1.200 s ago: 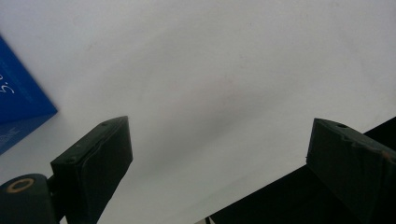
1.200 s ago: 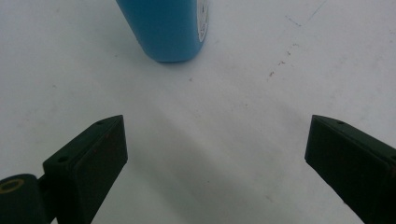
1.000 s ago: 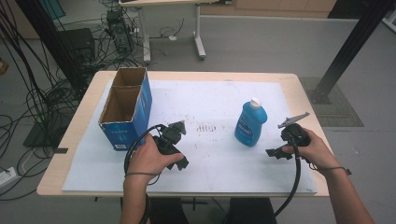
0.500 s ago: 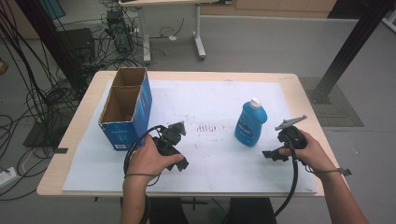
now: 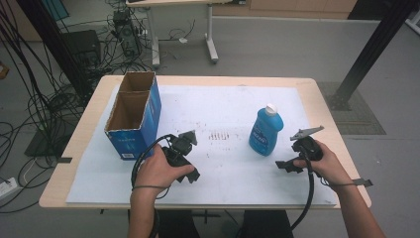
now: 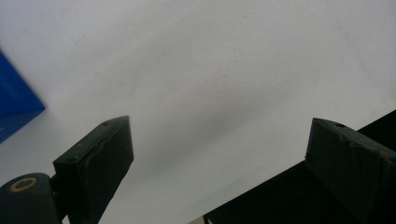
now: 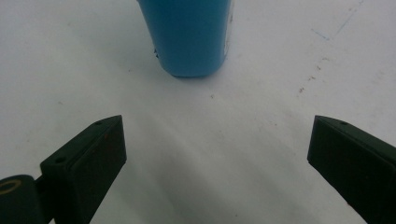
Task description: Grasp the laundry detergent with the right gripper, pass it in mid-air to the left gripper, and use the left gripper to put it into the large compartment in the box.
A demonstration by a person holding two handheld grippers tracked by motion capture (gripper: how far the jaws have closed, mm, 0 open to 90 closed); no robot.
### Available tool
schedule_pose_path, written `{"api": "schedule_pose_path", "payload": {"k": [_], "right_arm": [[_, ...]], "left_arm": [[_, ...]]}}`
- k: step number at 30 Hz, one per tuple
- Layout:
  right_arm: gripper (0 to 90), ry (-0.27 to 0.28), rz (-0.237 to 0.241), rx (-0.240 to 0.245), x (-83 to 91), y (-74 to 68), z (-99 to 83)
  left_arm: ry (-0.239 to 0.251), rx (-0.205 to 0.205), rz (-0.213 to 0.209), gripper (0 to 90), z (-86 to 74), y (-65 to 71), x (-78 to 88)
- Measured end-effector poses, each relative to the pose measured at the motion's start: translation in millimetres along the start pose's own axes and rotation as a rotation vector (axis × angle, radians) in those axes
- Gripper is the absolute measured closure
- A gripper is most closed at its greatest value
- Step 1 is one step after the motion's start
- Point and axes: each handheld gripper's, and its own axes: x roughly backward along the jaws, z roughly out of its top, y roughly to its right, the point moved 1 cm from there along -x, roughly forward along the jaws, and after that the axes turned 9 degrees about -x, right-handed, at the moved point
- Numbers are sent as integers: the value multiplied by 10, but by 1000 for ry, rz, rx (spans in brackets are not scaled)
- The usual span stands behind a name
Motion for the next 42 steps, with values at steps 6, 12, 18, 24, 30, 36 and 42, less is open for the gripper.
{"api": "schedule_pose_path", "payload": {"k": [6,12,18,24,30,36,42], "right_arm": [[38,35,-2,11,-24,-28,-5],[39,50,5,9,-53,-36,-25],[38,93,25,6,-70,-42,-38],[37,120,47,11,-95,-58,-51],[38,139,65,7,-126,-70,-69],[39,173,76,0,-148,-64,-89],[41,204,79,8,-169,-61,-107]], "left_arm": [[1,3,3,83,4,1,4],[-2,4,1,82,-7,-3,2],[-3,8,1,83,-19,-2,-6],[-6,10,4,84,-22,-5,-6],[-5,9,4,84,-19,-2,-3],[-9,13,5,84,-26,-3,-20],[-8,12,10,83,-20,6,-16]]}}
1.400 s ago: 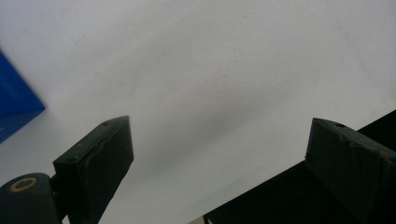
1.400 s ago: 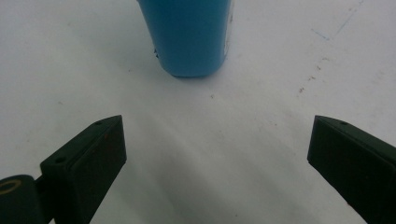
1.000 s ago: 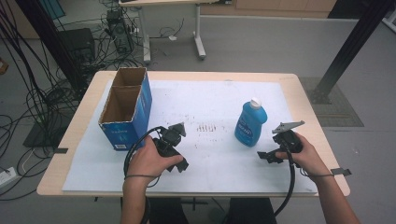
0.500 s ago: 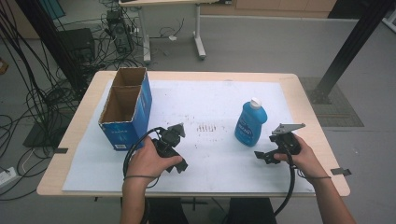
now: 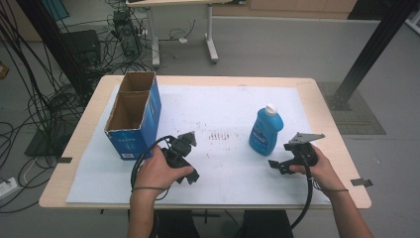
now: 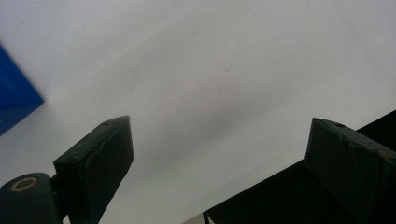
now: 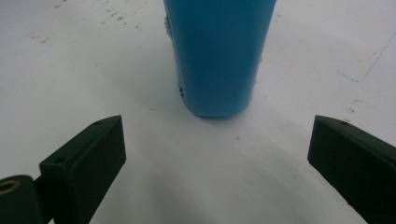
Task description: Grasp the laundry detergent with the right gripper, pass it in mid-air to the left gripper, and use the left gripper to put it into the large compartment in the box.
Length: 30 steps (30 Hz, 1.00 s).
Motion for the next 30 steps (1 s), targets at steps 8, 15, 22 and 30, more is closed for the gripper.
{"api": "schedule_pose_path", "payload": {"k": [8,15,22,30], "right_arm": [[41,36,1,-7,-10,11,-19],[40,66,-1,-5,-19,15,-22],[39,95,1,-12,-42,12,-26],[39,126,2,-21,-58,16,-15]], "left_arm": [[-1,-1,4,83,-3,4,4],[-3,-1,4,83,-9,12,7],[-5,-2,6,83,-4,21,13],[-4,-3,7,83,-2,28,16]]}}
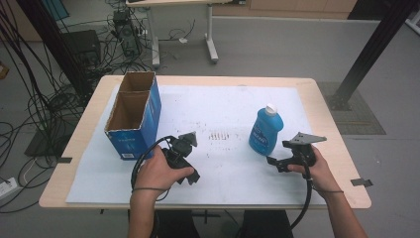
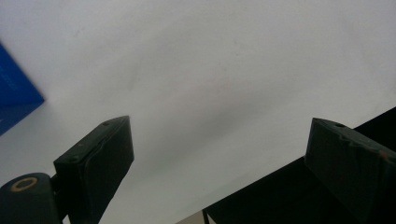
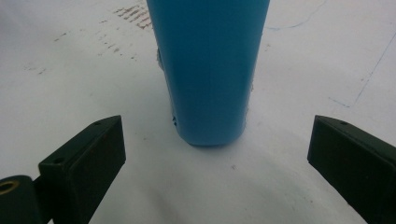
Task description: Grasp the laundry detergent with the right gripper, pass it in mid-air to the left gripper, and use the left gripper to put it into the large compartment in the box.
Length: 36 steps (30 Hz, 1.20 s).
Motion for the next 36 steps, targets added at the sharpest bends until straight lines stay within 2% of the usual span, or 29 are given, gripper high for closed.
{"api": "schedule_pose_path", "payload": {"k": [9,13,36], "right_arm": [[40,47,3,-18,4,23,8],[41,87,13,-20,8,26,23],[47,145,14,-33,-93,-33,46]], "left_arm": [[-3,-3,-3,84,2,8,-3],[-4,-4,-1,84,5,10,1],[-6,-2,-3,84,4,2,0]]}}
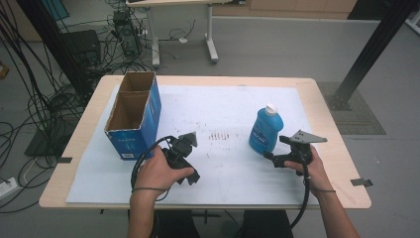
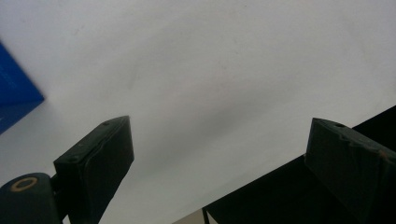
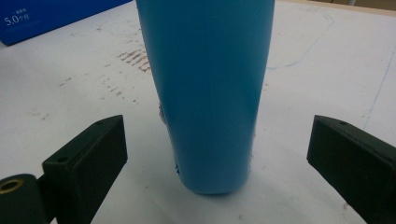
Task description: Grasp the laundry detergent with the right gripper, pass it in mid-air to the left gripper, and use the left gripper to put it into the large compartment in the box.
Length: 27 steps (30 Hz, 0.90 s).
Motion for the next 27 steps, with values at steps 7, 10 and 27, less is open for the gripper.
{"api": "schedule_pose_path", "payload": {"k": [7,10,27], "right_arm": [[48,14,0,-9,-49,-5,-1],[48,19,-2,-13,-68,-1,-2],[48,23,2,-14,-206,-19,-7]], "left_arm": [[-3,0,-1,84,-8,1,-7],[-2,3,2,84,-15,-3,1],[1,7,3,84,-42,-16,11]]}}
